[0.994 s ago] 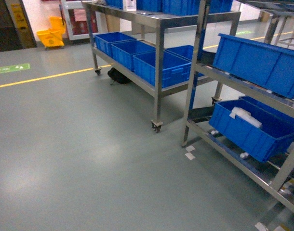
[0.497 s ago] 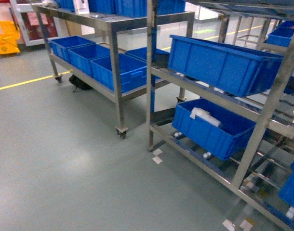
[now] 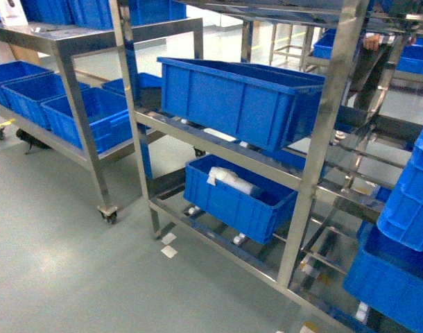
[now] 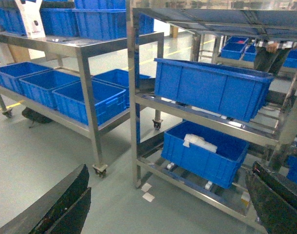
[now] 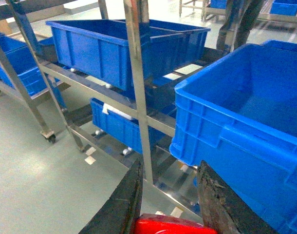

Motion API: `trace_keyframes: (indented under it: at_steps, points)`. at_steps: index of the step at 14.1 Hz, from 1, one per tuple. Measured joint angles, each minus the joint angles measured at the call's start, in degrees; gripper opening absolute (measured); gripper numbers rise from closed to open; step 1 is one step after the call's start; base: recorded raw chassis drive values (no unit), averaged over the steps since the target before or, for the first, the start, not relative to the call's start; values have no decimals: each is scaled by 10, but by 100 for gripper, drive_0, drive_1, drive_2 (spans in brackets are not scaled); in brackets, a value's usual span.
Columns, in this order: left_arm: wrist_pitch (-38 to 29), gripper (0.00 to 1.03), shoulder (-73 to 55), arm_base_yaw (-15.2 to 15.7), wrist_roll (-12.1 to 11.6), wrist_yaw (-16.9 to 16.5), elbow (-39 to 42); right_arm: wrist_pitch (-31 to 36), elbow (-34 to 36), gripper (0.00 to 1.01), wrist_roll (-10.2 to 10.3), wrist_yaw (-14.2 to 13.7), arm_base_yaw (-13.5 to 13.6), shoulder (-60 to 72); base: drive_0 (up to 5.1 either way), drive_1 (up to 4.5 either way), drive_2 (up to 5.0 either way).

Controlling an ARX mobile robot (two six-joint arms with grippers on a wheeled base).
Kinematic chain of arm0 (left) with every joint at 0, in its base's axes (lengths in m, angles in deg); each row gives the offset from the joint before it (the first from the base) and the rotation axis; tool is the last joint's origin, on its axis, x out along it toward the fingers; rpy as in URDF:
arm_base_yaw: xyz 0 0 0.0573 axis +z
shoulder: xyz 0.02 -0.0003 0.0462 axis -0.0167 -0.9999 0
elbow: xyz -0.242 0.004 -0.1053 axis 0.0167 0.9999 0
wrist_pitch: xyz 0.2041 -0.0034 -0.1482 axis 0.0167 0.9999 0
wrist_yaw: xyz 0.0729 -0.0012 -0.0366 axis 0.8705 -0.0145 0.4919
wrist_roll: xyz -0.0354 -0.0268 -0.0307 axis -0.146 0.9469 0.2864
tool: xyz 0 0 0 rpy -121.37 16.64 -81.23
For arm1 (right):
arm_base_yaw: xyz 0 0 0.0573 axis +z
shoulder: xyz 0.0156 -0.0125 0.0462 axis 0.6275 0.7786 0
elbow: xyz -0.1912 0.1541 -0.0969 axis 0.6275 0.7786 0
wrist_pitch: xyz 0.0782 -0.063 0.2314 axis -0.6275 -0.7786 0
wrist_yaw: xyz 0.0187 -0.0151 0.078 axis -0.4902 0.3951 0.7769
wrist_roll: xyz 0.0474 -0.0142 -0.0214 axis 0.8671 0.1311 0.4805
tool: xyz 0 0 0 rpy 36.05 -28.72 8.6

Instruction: Pick red block from blue box to shelf

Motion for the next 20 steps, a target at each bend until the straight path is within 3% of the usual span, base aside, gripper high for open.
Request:
trace_keyframes:
  at_steps: [20]
  points:
    - [0, 98, 0, -1, 0, -1, 0, 1, 0, 28, 0, -1, 0, 0, -145, -145, -145]
